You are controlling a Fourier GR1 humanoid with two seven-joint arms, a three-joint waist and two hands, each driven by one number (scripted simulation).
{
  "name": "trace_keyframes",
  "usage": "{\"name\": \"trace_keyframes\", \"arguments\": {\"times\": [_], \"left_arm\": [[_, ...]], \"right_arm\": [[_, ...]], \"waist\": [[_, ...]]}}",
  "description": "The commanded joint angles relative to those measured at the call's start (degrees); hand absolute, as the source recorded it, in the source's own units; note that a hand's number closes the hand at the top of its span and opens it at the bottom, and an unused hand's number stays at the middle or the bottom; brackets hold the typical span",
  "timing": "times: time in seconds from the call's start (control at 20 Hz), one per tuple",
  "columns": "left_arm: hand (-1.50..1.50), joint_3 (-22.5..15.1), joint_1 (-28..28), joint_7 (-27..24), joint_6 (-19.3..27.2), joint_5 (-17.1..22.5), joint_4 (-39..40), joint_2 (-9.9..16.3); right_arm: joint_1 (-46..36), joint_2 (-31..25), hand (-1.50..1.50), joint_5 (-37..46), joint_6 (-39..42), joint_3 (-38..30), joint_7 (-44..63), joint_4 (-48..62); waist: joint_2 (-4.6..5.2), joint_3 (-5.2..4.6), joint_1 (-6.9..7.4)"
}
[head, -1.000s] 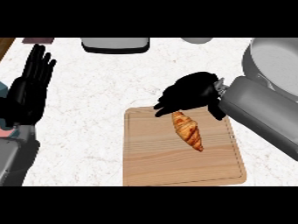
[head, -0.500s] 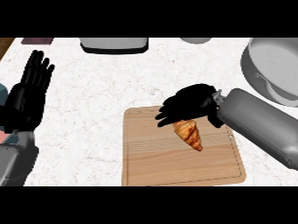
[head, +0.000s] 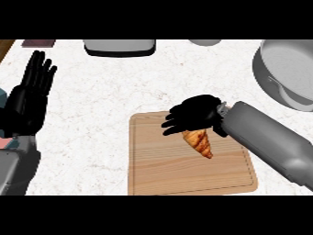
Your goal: Pick the croissant from the cutting board and place it in the pot
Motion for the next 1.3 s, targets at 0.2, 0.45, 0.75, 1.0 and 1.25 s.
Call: {"name": "trace_keyframes", "arguments": {"times": [0.2, 0.45, 0.75, 1.0, 1.25], "left_arm": [[0.0, 0.6, 0.9, 0.4, -0.5, -1.4, -1.2, -1.8], [0.0, 1.5, 3.1, 0.8, -2.4, -1.0, -3.4, -2.0], [0.0, 0.3, 0.6, 0.9, -0.1, -4.1, -1.9, -4.1], [0.0, 4.2, 3.0, -1.7, -4.5, -1.4, 0.7, -1.1], [0.0, 5.0, 0.3, 4.3, -3.7, -1.3, -3.1, 0.2]], "right_arm": [[0.8, 8.7, -1.5, 7.7, -2.1, -4.0, -3.5, 11.4], [6.2, 6.3, -1.5, 11.7, -4.0, -5.4, -6.5, 7.7], [6.3, 13.1, 1.5, 16.8, -6.3, -4.0, -8.5, 15.4], [10.7, 10.5, 1.5, 16.7, -11.0, -3.6, -13.2, 10.3], [9.6, 12.0, 1.5, 19.4, -11.4, -5.1, -13.5, 10.4]], "waist": [[0.12, 0.01, 0.42], [-0.02, 0.01, 0.11], [0.09, 0.02, 0.35], [0.01, -0.02, -0.12], [-0.05, 0.01, 0.18]]}}
